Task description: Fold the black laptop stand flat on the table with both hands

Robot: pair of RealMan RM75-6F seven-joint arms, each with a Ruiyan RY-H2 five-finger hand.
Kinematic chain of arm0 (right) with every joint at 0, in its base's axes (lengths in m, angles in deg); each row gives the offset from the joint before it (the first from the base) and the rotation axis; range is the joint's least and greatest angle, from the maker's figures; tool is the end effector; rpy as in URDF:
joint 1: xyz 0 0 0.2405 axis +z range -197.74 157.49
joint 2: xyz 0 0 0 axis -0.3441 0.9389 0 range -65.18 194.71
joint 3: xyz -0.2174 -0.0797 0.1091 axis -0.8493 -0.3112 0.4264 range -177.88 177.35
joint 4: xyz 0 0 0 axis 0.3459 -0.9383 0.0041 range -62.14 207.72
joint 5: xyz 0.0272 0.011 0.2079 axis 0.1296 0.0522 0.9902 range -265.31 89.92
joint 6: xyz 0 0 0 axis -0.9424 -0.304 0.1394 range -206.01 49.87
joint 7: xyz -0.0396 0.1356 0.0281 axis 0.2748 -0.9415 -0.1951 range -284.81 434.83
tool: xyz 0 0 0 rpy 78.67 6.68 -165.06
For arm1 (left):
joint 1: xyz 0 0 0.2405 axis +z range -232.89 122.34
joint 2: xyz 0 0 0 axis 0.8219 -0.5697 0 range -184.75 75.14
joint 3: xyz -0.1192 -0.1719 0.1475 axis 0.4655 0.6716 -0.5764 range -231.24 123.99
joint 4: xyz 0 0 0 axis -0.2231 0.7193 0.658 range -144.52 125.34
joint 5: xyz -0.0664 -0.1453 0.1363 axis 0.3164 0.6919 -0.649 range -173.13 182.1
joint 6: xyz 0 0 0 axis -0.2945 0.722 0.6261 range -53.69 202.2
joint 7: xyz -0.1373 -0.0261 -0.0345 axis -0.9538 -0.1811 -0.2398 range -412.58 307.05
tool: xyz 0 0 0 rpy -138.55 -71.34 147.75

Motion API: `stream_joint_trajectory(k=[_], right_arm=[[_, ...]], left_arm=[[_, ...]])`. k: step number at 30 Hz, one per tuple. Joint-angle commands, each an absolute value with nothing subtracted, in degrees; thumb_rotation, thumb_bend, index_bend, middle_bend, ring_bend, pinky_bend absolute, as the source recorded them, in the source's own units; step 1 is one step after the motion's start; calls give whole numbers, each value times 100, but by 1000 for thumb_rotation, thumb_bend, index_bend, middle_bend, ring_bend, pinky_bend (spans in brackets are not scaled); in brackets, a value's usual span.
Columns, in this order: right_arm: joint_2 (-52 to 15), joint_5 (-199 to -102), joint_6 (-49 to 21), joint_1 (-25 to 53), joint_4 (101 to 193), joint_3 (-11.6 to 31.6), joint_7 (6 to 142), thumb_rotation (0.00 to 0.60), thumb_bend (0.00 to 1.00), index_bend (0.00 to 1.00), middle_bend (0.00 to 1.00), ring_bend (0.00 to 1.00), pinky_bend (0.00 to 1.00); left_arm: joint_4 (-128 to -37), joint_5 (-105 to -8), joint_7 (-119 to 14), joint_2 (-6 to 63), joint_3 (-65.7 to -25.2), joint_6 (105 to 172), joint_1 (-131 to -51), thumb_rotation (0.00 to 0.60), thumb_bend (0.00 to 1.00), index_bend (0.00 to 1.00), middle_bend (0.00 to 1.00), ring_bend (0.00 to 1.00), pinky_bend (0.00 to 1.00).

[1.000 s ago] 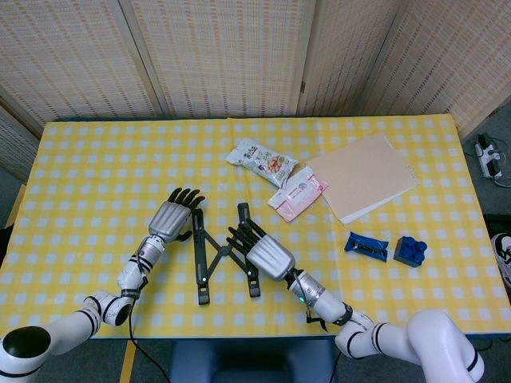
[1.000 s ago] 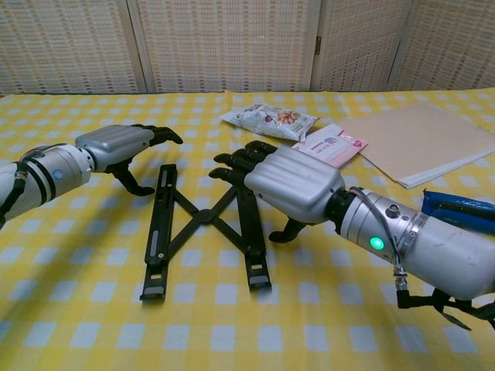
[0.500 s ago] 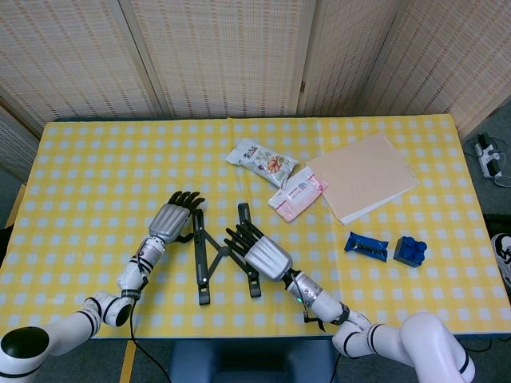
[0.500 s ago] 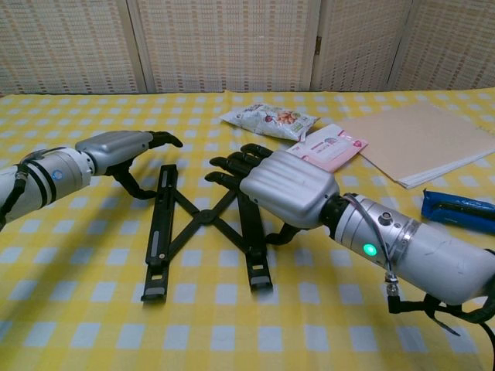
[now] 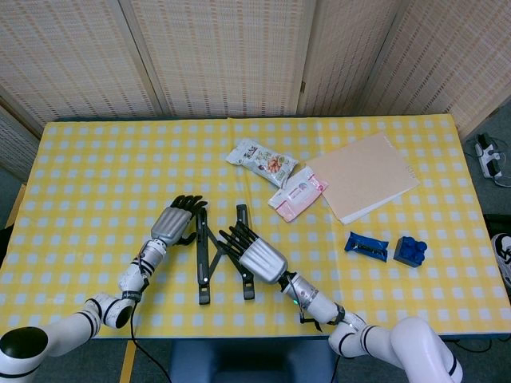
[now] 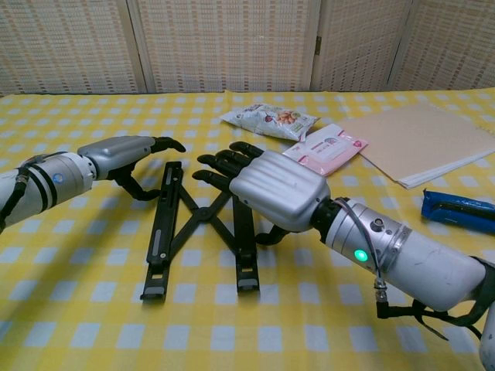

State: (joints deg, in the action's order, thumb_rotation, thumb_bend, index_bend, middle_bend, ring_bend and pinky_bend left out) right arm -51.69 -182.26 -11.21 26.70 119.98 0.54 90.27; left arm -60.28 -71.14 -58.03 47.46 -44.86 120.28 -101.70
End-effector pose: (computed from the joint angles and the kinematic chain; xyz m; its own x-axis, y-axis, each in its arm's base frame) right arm -0.1035 -0.3073 -0.1306 0.6172 0.1452 0.7733 -0.4574 -0.7335 0.5028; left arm -0.1914 0.3945 -0.0607 0.4352 0.3111 0.8449 0.8773 -0.3577 -0.3201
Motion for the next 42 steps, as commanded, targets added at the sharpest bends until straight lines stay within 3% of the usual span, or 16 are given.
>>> stream_joint_trajectory(k=[1, 15, 30, 37, 42], right_arm=[[-5308, -18327, -966, 2671, 11810, 53, 8870, 600, 219, 0, 0, 0, 0], [-5981, -18603, -427, 2757, 10900, 101, 8450, 600, 217, 0, 0, 0, 0], [-6194, -18695, -297, 2817, 10681, 78, 8405, 600, 217, 0, 0, 0, 0], [-5363, -18781, -417, 2786, 11721, -59, 8676, 600, 218, 0, 0, 0, 0], [-4179, -18536, -1408, 3058, 13580, 1, 9024, 600, 217, 0, 0, 0, 0]], left_arm=[[-6089, -7103, -5874, 4715, -4485, 11979, -10171, 600, 311, 138, 69, 0, 64], [-6405, -7045, -6173, 4549, -4467, 11761, -10196, 600, 311, 139, 68, 0, 64], [-6749, -7036, -6222, 4390, -4487, 11716, -10206, 600, 311, 139, 67, 0, 63], [-6879, -6937, -6394, 4091, -4400, 11951, -10013, 600, 311, 133, 59, 0, 60], [-7056, -6875, -6517, 3780, -4333, 12202, -9815, 600, 311, 131, 58, 0, 56]])
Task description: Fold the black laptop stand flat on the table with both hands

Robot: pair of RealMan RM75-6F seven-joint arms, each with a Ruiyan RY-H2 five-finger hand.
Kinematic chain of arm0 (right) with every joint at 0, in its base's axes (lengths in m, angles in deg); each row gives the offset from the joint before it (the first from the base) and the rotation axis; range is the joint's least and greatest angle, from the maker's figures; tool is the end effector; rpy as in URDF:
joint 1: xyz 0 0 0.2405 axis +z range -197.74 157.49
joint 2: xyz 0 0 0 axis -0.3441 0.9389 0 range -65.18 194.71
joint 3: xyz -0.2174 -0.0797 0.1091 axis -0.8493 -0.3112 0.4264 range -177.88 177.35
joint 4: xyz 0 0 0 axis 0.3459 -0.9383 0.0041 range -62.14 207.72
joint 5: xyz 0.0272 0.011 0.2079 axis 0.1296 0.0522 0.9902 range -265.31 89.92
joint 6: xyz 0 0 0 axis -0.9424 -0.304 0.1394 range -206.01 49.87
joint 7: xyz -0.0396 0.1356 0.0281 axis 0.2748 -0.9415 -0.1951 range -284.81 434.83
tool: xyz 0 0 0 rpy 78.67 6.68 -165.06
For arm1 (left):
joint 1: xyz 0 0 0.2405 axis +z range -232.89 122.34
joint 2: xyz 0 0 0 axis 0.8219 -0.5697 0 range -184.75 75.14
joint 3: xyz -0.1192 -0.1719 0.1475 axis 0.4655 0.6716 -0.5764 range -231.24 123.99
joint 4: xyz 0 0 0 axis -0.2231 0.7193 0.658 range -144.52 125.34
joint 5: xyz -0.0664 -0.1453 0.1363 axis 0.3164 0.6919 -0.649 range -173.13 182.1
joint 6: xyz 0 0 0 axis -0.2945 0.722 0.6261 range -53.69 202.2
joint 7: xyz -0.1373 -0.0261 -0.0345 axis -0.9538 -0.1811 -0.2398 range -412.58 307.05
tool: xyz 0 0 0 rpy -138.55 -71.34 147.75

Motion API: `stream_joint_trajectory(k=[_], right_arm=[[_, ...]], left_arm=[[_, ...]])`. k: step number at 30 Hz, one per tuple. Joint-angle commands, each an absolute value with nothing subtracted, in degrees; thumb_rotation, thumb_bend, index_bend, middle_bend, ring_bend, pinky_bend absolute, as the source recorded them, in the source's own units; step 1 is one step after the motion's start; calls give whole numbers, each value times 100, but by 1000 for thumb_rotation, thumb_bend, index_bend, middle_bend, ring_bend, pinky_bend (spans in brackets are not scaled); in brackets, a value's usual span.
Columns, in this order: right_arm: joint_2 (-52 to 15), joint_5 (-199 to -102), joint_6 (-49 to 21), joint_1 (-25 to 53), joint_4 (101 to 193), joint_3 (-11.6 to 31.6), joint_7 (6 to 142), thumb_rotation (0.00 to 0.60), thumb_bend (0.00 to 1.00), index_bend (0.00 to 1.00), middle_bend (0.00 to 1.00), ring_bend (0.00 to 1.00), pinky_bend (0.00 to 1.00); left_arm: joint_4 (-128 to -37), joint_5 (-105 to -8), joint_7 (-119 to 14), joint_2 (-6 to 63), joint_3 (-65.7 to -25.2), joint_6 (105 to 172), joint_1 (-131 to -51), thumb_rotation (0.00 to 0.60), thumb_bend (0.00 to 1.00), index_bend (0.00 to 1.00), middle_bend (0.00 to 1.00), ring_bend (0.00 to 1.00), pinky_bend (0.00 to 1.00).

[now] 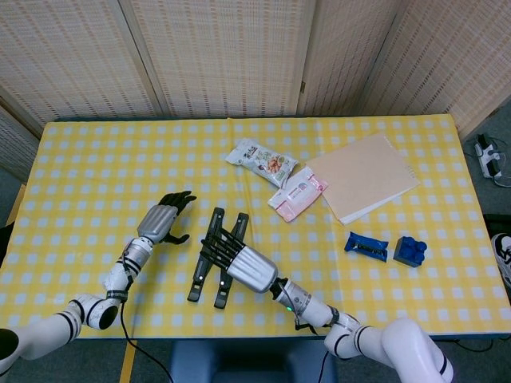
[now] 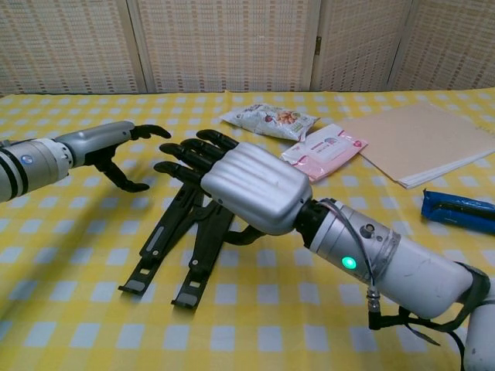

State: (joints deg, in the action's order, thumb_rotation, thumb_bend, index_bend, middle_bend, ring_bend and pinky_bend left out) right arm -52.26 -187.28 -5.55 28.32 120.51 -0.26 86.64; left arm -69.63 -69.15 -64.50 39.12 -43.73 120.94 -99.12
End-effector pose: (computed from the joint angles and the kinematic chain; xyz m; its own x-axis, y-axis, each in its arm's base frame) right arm -0.0795 -0.2938 -0.1262 0.5136 0.1925 0.8362 -0.4114 -0.7999 0.4368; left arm -0.2034 0.3929 -0.0205 0.2763 0.3438 0.8975 0.9443 -0.2709 -0.1869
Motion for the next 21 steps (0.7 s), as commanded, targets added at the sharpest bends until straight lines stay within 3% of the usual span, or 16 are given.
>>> stream_joint_trajectory(k=[1, 6, 9, 21], right_arm=[[-3877, -18411, -1739, 3161, 14057, 65, 9183, 600, 217, 0, 0, 0, 0], [-2988, -17732, -3158, 3637, 15372, 369, 9793, 600, 217, 0, 0, 0, 0], [-2782, -17351, -3810, 3917, 15611, 530, 10130, 600, 218, 0, 0, 0, 0], [-3026, -16675, -4837, 4690, 15070, 761, 10625, 600, 217, 0, 0, 0, 0]], left_arm=[[-7109, -6855, -6536, 3700, -4319, 12253, -9769, 600, 310, 131, 58, 0, 53], [-7340, -6844, -6532, 3401, -4288, 12525, -9585, 600, 311, 130, 57, 0, 49], [-7487, -6819, -6568, 3256, -4268, 12610, -9502, 600, 311, 130, 57, 0, 48], [-7628, -6785, -6721, 3042, -4300, 12691, -9315, 600, 310, 128, 52, 0, 38]])
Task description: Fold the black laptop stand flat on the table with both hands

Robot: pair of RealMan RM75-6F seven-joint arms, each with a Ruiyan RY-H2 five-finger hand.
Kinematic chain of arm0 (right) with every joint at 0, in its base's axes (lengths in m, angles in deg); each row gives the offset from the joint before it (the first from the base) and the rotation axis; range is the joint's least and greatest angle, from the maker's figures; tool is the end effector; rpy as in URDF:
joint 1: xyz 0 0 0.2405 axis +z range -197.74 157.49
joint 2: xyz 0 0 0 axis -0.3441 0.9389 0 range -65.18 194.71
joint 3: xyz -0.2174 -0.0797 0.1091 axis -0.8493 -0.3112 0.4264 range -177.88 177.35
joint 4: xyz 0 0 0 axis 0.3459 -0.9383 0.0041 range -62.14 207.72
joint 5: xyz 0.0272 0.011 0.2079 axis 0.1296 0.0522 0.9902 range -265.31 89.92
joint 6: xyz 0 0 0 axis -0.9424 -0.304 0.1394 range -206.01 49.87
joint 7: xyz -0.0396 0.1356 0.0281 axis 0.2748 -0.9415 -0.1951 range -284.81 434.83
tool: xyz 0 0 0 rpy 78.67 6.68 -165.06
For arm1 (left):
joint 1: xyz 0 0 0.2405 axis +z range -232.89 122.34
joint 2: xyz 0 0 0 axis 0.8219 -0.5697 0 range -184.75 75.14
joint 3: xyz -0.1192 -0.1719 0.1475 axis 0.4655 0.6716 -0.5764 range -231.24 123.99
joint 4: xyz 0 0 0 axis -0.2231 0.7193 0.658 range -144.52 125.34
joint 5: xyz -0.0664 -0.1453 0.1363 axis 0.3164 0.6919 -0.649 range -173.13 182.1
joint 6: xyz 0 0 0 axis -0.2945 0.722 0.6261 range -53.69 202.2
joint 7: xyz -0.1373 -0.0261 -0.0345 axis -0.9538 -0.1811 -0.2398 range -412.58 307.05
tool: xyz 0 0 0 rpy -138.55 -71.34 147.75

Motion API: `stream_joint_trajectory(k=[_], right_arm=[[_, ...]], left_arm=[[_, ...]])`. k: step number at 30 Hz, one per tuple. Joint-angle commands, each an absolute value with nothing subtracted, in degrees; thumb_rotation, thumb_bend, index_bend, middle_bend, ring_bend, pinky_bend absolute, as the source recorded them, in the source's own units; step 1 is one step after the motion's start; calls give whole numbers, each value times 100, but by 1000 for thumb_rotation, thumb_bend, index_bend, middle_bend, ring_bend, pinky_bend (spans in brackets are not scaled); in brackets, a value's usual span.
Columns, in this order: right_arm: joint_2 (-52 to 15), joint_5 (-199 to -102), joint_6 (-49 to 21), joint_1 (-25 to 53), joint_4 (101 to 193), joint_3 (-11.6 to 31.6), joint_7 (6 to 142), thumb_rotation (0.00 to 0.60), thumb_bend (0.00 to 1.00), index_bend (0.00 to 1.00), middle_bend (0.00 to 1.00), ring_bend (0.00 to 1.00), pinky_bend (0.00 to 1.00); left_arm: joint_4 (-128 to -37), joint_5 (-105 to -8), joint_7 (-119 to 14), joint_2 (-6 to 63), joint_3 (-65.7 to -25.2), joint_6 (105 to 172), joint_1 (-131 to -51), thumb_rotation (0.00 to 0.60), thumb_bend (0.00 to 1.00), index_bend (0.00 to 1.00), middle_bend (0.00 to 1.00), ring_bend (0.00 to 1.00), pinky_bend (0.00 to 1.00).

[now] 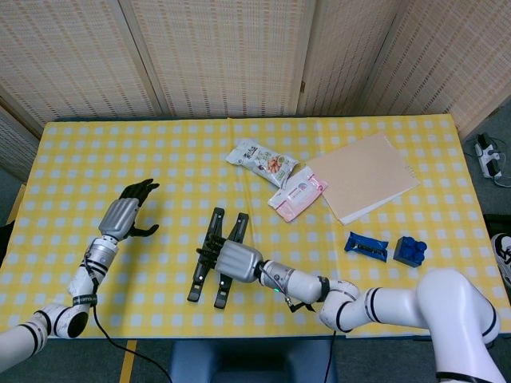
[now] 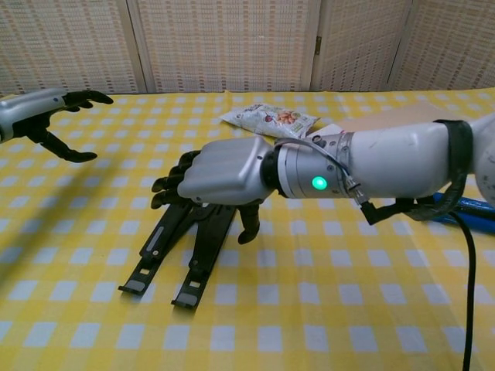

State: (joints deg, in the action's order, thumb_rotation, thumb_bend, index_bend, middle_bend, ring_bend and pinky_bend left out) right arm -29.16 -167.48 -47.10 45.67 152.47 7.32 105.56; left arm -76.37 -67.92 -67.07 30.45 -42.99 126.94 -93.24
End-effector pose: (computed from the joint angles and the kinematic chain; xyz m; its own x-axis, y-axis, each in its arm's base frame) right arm -0.0205 -0.3268 -0.0945 0.8618 0.0611 0.5036 -0.1671 -0.9031 0.3955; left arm -0.2380 0.3826 0.0399 0.1965 0.2476 0.9487 0.9720 -0.1767 -0.1552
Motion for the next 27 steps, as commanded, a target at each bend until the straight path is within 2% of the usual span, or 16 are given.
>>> stream_joint_trajectory(k=[1, 27], right_arm=[[-3082, -16636, -4891, 4745, 14996, 760, 10631, 600, 217, 0, 0, 0, 0], [-3771, -15987, -5262, 5370, 14063, 554, 10846, 600, 216, 0, 2, 0, 0]], left_arm=[[-7619, -6779, -6741, 3041, -4301, 12685, -9306, 600, 310, 128, 52, 0, 37], [-7272, -6829, -7146, 3134, -4342, 12561, -9221, 600, 310, 127, 42, 0, 16]])
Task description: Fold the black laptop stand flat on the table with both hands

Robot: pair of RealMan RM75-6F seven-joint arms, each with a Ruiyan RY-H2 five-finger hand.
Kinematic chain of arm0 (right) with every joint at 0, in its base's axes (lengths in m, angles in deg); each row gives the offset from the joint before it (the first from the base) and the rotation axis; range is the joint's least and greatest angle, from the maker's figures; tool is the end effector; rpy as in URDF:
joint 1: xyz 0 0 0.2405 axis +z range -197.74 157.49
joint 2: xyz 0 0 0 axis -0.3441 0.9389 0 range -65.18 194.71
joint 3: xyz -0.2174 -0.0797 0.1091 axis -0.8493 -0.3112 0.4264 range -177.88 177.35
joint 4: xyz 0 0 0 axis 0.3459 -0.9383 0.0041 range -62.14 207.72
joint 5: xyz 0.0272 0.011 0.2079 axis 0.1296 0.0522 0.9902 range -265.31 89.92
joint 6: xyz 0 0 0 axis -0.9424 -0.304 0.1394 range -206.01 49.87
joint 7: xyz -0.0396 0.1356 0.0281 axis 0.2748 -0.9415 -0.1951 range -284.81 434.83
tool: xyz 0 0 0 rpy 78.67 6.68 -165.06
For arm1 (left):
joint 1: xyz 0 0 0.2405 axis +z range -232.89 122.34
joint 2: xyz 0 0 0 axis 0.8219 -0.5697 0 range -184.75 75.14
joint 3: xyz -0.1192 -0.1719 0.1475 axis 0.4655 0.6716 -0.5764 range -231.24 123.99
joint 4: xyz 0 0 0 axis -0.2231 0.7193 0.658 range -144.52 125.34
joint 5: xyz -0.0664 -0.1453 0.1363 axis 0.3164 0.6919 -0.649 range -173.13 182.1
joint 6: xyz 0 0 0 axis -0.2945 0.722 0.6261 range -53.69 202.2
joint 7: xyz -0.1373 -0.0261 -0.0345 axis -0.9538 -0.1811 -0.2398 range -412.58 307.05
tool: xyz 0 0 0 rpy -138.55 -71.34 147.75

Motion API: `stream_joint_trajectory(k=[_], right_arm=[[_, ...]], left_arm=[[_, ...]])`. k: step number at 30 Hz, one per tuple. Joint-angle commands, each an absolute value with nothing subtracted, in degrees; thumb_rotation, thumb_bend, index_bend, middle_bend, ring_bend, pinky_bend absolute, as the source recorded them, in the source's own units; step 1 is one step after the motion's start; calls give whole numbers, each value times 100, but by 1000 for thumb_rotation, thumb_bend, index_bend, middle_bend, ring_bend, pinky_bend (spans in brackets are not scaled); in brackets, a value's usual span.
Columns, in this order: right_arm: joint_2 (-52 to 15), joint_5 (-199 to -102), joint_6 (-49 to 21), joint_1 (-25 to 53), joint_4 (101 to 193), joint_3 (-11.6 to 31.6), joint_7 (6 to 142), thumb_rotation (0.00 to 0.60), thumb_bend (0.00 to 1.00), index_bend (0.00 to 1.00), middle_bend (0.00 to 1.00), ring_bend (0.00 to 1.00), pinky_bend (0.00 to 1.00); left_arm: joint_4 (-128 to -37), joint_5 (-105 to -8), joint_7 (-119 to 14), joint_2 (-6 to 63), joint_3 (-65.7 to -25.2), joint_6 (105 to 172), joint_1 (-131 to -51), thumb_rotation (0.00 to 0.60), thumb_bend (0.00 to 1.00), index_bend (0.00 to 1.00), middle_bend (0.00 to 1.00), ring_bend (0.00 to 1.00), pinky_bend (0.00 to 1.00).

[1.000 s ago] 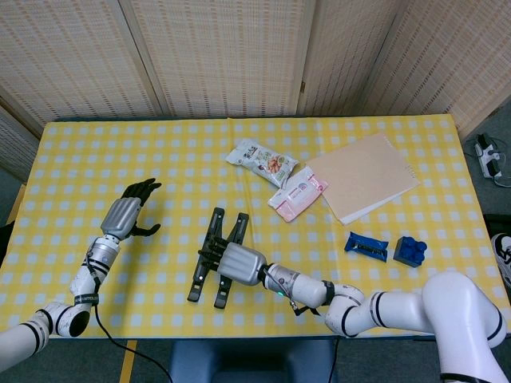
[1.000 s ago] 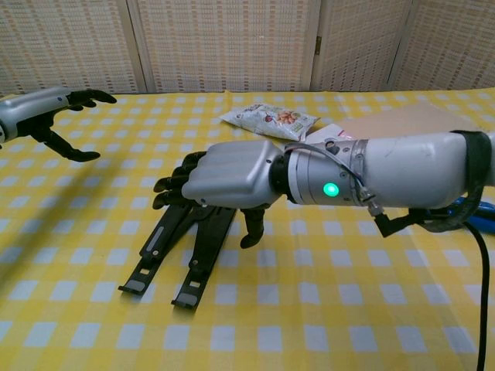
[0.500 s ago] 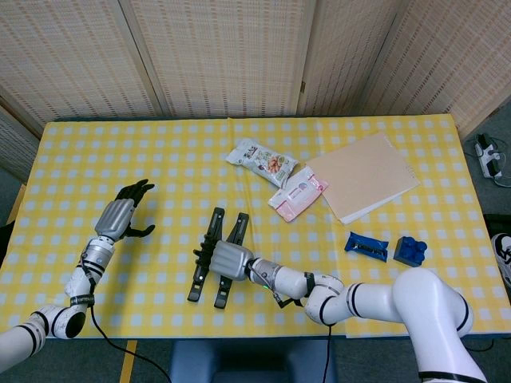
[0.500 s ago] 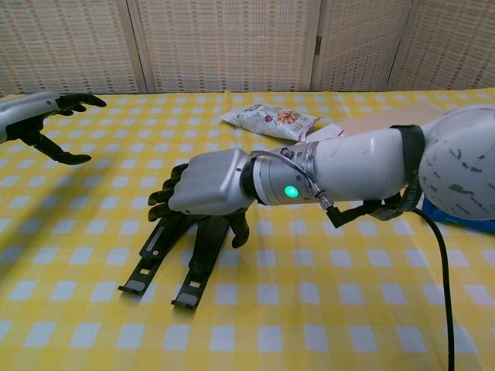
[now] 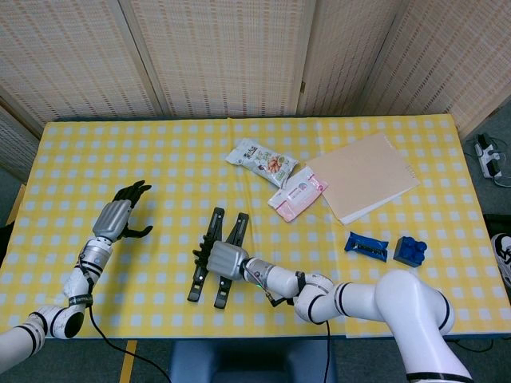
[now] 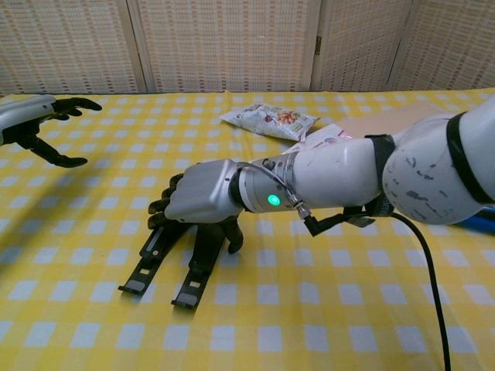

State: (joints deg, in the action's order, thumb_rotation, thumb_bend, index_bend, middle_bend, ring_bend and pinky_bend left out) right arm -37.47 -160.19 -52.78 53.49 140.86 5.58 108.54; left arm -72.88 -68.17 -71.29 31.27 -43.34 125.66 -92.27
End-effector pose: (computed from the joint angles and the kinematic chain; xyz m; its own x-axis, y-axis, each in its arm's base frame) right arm -0.0062 -0.3393 -0.1386 0.9183 0.0810 0.3874 -0.0935 -0.9067 0.4113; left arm -0.2570 0.3825 0.0404 0.1597 0.2623 0.9517 0.9836 -0.1245 -0.1307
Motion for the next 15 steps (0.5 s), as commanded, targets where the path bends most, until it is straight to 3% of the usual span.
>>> stream_joint_trajectory(k=[1, 10, 15], right_arm=[[-3777, -15960, -5271, 5383, 14049, 554, 10834, 600, 217, 0, 10, 0, 0], [-3844, -15755, -5291, 5490, 13918, 577, 10663, 600, 217, 12, 153, 1, 0], [-3864, -15927, -5067, 5455, 13918, 588, 10461, 600, 217, 145, 242, 58, 0]], left_arm=[[-7267, -6836, -7156, 3134, -4347, 12558, -9218, 600, 311, 127, 42, 0, 15], [-7182, -6858, -7264, 3165, -4357, 12520, -9202, 600, 311, 127, 42, 0, 14], [-7145, -6880, -7288, 3182, -4361, 12531, -9194, 600, 311, 127, 41, 0, 14]])
